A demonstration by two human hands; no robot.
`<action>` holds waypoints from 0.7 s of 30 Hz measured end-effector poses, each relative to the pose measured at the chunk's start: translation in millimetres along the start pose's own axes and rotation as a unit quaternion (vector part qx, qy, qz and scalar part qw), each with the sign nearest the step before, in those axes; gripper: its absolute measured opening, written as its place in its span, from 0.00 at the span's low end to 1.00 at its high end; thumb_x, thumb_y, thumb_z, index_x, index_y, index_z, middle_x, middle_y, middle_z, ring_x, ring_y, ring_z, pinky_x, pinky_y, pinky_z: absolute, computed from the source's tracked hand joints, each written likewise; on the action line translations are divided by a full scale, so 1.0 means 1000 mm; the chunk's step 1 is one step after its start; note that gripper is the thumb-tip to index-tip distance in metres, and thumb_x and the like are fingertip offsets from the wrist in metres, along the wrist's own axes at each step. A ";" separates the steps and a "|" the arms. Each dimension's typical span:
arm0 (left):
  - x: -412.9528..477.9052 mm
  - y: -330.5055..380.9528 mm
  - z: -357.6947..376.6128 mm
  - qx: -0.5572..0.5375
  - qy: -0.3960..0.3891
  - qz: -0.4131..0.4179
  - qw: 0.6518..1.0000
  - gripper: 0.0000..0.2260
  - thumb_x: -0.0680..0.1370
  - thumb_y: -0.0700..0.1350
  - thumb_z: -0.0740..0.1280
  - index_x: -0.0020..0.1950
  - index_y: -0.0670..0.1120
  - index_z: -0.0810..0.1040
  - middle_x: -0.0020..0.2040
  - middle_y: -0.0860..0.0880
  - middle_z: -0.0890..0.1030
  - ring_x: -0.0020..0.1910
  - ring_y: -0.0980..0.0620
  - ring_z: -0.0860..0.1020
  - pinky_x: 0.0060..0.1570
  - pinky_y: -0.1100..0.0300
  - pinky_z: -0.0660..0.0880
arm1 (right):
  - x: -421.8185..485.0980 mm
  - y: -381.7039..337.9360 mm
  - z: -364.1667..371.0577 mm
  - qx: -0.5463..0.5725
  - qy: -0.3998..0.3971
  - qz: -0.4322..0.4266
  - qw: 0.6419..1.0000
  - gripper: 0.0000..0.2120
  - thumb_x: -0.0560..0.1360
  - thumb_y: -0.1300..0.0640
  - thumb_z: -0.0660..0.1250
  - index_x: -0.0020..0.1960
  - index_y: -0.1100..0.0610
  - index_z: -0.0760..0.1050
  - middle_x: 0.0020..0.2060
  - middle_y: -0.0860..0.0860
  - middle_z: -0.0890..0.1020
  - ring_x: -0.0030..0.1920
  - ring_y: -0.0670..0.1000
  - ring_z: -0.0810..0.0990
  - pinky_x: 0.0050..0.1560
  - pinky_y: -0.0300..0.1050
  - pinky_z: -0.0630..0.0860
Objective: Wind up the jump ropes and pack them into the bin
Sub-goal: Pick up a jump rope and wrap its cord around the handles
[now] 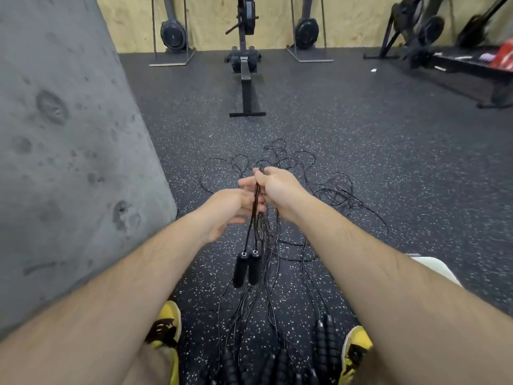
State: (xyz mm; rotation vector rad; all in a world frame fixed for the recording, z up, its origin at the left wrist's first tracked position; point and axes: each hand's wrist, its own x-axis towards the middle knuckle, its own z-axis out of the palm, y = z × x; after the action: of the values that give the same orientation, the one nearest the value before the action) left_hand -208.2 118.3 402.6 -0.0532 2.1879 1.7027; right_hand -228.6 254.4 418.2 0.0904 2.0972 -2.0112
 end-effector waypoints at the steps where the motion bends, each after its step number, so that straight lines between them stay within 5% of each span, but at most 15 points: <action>1: -0.001 0.000 -0.002 -0.019 0.004 0.010 1.000 0.13 0.85 0.41 0.57 0.58 0.48 0.81 0.51 0.50 0.87 0.57 0.50 0.83 0.59 0.50 0.74 | -0.001 -0.004 0.001 -0.012 -0.003 -0.017 1.000 0.12 0.85 0.57 0.56 0.62 0.62 0.73 0.48 0.49 0.87 0.54 0.54 0.84 0.52 0.51 0.81; 4: 0.002 0.003 -0.002 -0.115 0.037 0.026 0.992 0.15 0.86 0.44 0.54 0.59 0.45 0.80 0.53 0.45 0.87 0.55 0.46 0.84 0.55 0.50 0.74 | -0.005 -0.012 0.001 0.004 -0.005 -0.047 0.999 0.11 0.84 0.61 0.56 0.62 0.58 0.74 0.47 0.50 0.86 0.44 0.46 0.85 0.43 0.44 0.83; 9: 0.019 0.011 -0.001 -0.191 0.064 0.026 0.979 0.27 0.86 0.59 0.47 0.60 0.43 0.80 0.52 0.44 0.87 0.53 0.46 0.85 0.50 0.52 0.73 | -0.007 -0.022 -0.012 -0.127 0.003 -0.106 0.986 0.12 0.82 0.63 0.58 0.55 0.56 0.80 0.48 0.51 0.85 0.43 0.42 0.81 0.38 0.30 0.75; 12: 0.033 0.019 -0.001 -0.243 0.057 0.019 0.968 0.27 0.85 0.62 0.50 0.54 0.43 0.79 0.40 0.48 0.83 0.40 0.48 0.83 0.42 0.55 0.75 | -0.010 -0.019 -0.024 -0.172 -0.042 -0.097 0.979 0.11 0.81 0.65 0.59 0.53 0.63 0.81 0.44 0.54 0.86 0.42 0.47 0.82 0.50 0.41 0.79; 16: 0.042 0.026 0.013 -0.231 0.058 0.003 0.971 0.14 0.86 0.51 0.60 0.51 0.45 0.81 0.39 0.52 0.83 0.36 0.54 0.79 0.32 0.61 0.75 | -0.017 -0.003 -0.035 -0.210 -0.139 0.016 0.968 0.12 0.82 0.67 0.57 0.58 0.64 0.78 0.49 0.55 0.86 0.47 0.49 0.85 0.54 0.45 0.77; 19: 0.043 0.026 0.024 -0.170 0.073 0.008 0.983 0.11 0.85 0.46 0.62 0.48 0.47 0.82 0.35 0.55 0.82 0.37 0.54 0.78 0.37 0.60 0.74 | -0.011 0.001 -0.043 -0.112 -0.082 0.073 0.988 0.11 0.79 0.66 0.58 0.55 0.64 0.78 0.54 0.60 0.85 0.51 0.54 0.84 0.60 0.48 0.76; 21: 0.037 0.027 0.028 -0.088 0.077 0.028 0.993 0.10 0.84 0.46 0.64 0.47 0.47 0.83 0.36 0.54 0.82 0.36 0.53 0.78 0.38 0.59 0.72 | -0.004 -0.002 -0.046 -0.036 -0.047 0.090 0.994 0.09 0.79 0.60 0.58 0.48 0.61 0.77 0.47 0.59 0.85 0.48 0.57 0.84 0.60 0.53 0.76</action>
State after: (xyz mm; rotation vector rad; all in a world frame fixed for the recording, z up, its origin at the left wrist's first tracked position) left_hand -242.3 158.8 411.2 -0.1753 2.1574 1.9804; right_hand -231.4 300.6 422.6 0.1617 2.0226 -1.7999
